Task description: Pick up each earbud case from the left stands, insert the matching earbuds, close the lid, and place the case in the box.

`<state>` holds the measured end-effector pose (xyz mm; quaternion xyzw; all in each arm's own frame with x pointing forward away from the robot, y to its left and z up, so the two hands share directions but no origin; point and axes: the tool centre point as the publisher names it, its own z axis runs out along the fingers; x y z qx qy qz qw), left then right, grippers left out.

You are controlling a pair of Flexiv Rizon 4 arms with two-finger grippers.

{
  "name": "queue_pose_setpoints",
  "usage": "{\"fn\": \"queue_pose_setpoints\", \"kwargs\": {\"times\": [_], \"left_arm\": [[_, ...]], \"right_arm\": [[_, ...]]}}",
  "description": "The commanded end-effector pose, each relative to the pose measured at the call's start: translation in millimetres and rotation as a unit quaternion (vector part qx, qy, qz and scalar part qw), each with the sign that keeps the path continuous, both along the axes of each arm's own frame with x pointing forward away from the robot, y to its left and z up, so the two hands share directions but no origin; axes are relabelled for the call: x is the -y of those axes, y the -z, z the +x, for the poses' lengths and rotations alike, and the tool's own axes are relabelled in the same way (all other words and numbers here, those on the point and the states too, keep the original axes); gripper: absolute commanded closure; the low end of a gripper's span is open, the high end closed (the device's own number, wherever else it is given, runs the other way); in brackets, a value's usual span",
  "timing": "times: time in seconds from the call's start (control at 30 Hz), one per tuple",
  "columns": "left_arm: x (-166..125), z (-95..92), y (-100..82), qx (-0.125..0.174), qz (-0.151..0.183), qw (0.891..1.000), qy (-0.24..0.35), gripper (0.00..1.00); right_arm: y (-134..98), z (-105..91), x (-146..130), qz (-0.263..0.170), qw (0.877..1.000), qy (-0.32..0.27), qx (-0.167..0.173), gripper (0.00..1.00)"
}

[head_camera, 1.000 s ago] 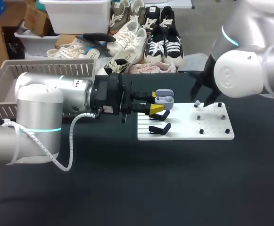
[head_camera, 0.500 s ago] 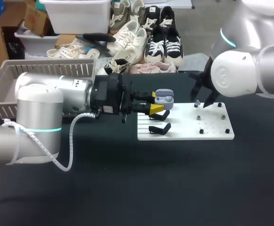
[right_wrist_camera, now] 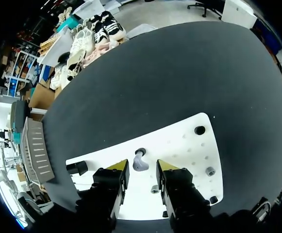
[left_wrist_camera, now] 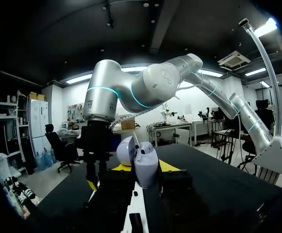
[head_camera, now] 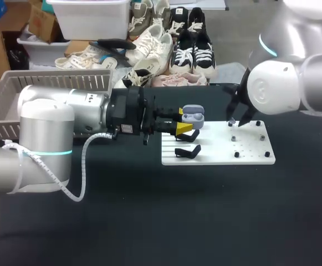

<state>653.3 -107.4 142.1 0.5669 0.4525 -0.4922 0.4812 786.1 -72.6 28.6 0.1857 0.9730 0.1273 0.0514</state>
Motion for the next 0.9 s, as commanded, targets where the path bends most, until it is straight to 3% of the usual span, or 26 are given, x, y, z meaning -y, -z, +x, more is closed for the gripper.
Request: {"fn": "queue_pose_setpoints", "kwargs": {"times": [0.03, 0.37, 0.5, 0.9], "left_arm": [[0.1, -0.6, 0.2, 0.001, -0.001, 1.0, -0.002, 1.0], [0.1, -0.6, 0.2, 0.001, -0.001, 1.0, -0.002, 1.0], [0.1, -0.6, 0.2, 0.001, -0.001, 1.0, -0.002, 1.0], [0.1, -0.6, 0.2, 0.001, -0.001, 1.0, -0.002, 1.0]], "right_arm": [[1.4, 0.9, -2.6, -0.003, 1.0, 0.002, -0.002, 0.67], [3.1, 2.2, -4.9, -0.003, 1.0, 0.002, -0.005, 0.74], [3.3, 2.3, -5.5, -0.004, 1.0, 0.002, -0.006, 1.0], [-3.3, -2.2, -0.3, -0.001, 1.0, 0.003, -0.004, 1.0]]}}
